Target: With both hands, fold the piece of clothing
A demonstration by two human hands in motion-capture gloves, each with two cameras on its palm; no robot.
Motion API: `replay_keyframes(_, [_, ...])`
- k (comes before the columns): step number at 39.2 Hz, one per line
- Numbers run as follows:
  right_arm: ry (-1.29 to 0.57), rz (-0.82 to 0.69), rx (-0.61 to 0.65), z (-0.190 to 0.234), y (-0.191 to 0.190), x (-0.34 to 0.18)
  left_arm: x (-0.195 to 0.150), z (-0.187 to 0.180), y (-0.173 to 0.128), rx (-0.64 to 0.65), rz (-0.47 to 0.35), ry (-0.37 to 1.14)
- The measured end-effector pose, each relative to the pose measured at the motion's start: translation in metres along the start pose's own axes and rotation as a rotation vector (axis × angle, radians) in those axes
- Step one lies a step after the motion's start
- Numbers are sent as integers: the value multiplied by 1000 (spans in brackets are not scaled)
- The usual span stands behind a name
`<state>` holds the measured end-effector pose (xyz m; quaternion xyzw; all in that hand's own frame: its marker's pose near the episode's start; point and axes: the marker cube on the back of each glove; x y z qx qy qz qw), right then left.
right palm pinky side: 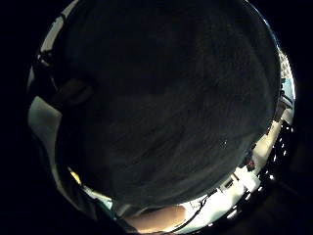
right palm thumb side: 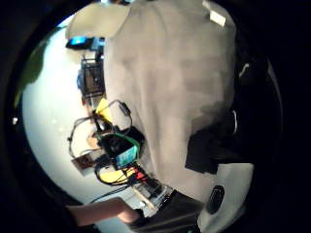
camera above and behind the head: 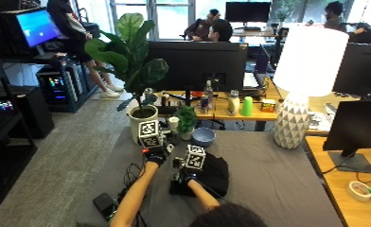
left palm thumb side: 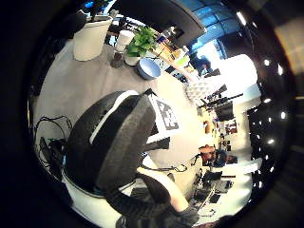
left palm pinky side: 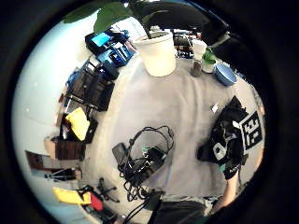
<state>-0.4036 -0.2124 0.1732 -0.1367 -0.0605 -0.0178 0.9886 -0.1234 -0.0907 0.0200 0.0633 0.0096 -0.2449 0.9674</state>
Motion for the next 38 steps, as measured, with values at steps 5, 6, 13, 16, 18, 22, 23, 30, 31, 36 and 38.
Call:
replay_keyframes(5, [-98,-61,13,-19,6,-1,-4,9,-5,-10,1,18])
replay_keyframes(6, [-137,-62,3,-26,9,0,-4,12,-8,-10,3,17])
replay_keyframes(13, [-268,-148,136,-102,33,20,2,18,-14,-20,13,-1])
replay_keyframes(16, [-208,-172,166,-130,44,43,6,18,-16,-11,26,-6])
replay_keyframes(18, [-170,-168,202,-144,42,65,9,15,-12,-14,32,-17])
replay_keyframes(22, [-122,-85,304,-163,26,114,18,9,0,-32,47,-29])
replay_keyframes(23, [-119,-70,317,-166,27,124,21,11,0,-34,54,-24])
replay_keyframes(30, [-128,-8,345,-175,32,170,33,9,10,-65,84,-29])
replay_keyframes(31, [-128,-2,346,-174,30,174,34,13,7,-65,84,-28])
replay_keyframes(36, [-121,16,337,-166,18,187,37,29,-5,-78,73,-51])
replay_keyframes(38, [-112,17,341,-163,15,188,38,32,-5,-97,76,-68])
